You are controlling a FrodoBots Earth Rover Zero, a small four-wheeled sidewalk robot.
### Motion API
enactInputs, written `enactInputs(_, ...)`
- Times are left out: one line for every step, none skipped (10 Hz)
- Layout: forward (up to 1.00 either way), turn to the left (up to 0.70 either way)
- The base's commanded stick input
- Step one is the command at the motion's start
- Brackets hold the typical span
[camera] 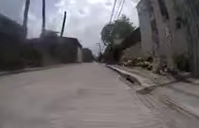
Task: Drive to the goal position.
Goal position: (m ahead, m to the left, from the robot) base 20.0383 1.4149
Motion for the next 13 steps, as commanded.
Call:
enactInputs(1.0, 0.0)
enactInputs(1.0, 0.0)
enactInputs(1.0, 0.0)
enactInputs(1.0, 0.0)
enactInputs(1.0, 0.0)
enactInputs(1.0, 0.0)
enactInputs(1.0, 0.0)
enactInputs(1.0, 0.0)
enactInputs(1.0, 0.0)
enactInputs(1.0, 0.0)
enactInputs(1.0, 0.0)
enactInputs(1.0, 0.0)
enactInputs(1.0, 0.0)
